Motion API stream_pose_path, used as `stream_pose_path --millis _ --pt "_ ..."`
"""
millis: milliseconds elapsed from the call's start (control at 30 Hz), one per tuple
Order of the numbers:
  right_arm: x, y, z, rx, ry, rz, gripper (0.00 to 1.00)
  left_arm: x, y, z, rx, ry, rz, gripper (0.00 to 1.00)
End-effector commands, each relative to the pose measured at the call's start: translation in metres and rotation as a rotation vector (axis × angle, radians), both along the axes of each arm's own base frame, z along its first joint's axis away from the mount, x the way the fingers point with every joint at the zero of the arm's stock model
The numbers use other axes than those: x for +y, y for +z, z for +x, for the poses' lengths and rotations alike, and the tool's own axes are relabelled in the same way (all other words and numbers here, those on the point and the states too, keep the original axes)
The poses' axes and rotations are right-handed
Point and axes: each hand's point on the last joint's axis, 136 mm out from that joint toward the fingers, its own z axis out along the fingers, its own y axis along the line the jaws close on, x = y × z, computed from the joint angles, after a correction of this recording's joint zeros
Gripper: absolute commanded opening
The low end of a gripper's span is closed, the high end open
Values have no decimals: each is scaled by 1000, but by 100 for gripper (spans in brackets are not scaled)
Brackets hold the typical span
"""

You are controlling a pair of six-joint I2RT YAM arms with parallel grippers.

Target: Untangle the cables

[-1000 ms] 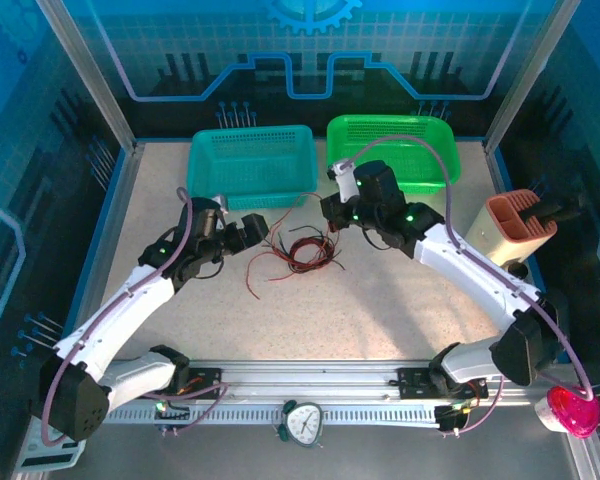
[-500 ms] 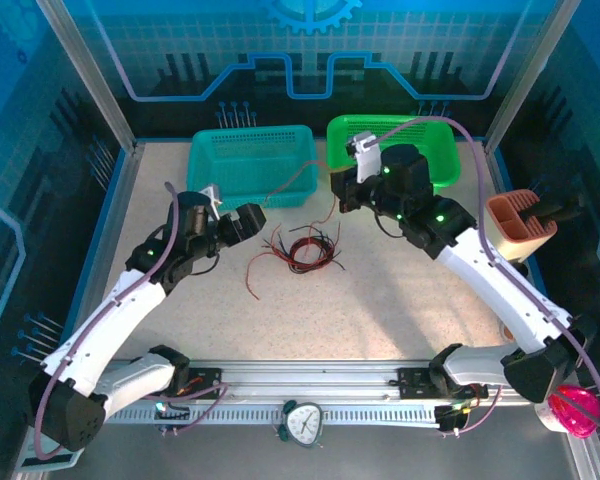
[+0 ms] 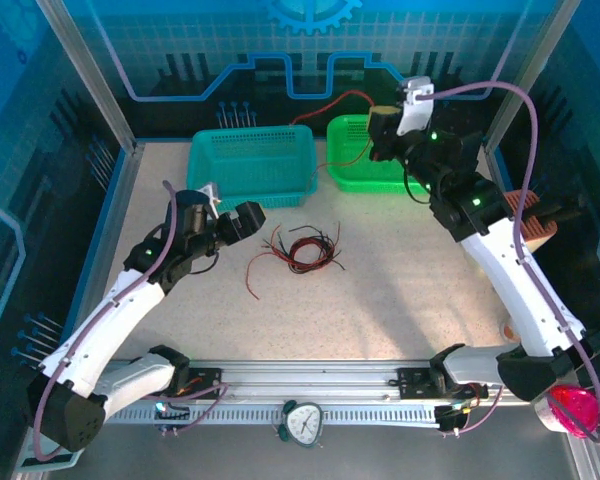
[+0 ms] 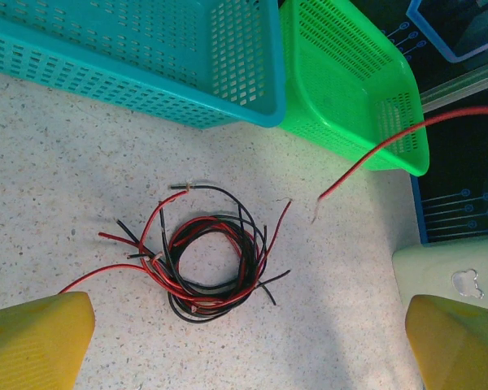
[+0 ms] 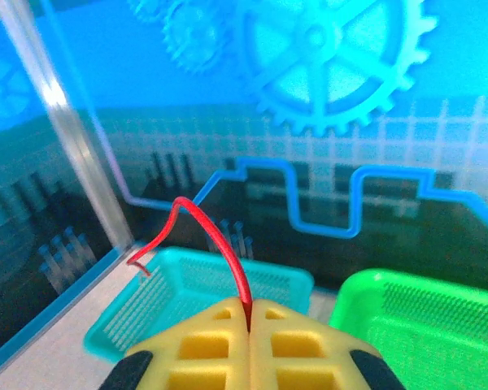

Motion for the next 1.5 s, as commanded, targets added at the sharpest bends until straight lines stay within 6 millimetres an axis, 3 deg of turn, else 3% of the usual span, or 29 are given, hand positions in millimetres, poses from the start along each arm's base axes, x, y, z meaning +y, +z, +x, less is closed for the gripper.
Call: stream_pose_path --millis 0,233,433,567,767,1000,1133,1267,1400,1467 --pt "-27 18 29 -72 -138 6 0 -3 18 3 -40 -12 -12 99" --pt "-65 9 83 -91 -285 -12 0 -9 21 7 -42 -29 -34 99" --pt "-73 -17 137 -99 -324 -65 0 -14 18 12 -32 -41 -36 99" --pt "-73 -53 175 -24 -315 -103 0 -18 16 16 -26 -51 -41 99" --pt "-76 -135 211 141 -315 -147 0 -21 14 21 -24 -58 -44 99" --pt "-108 -245 231 397 -358 -171 0 -25 12 25 -19 -68 -52 99" --pt "-132 -293 236 579 -384 -158 0 -27 10 26 -15 -71 -58 99" --pt "-149 -328 233 712 -412 -167 0 -28 9 27 -11 -68 -69 99" --pt "-155 -346 226 774 -439 -183 0 -28 8 27 -8 -67 -74 99" --pt "-158 -351 222 790 -449 -180 9 -27 9 26 -7 -65 -72 99"
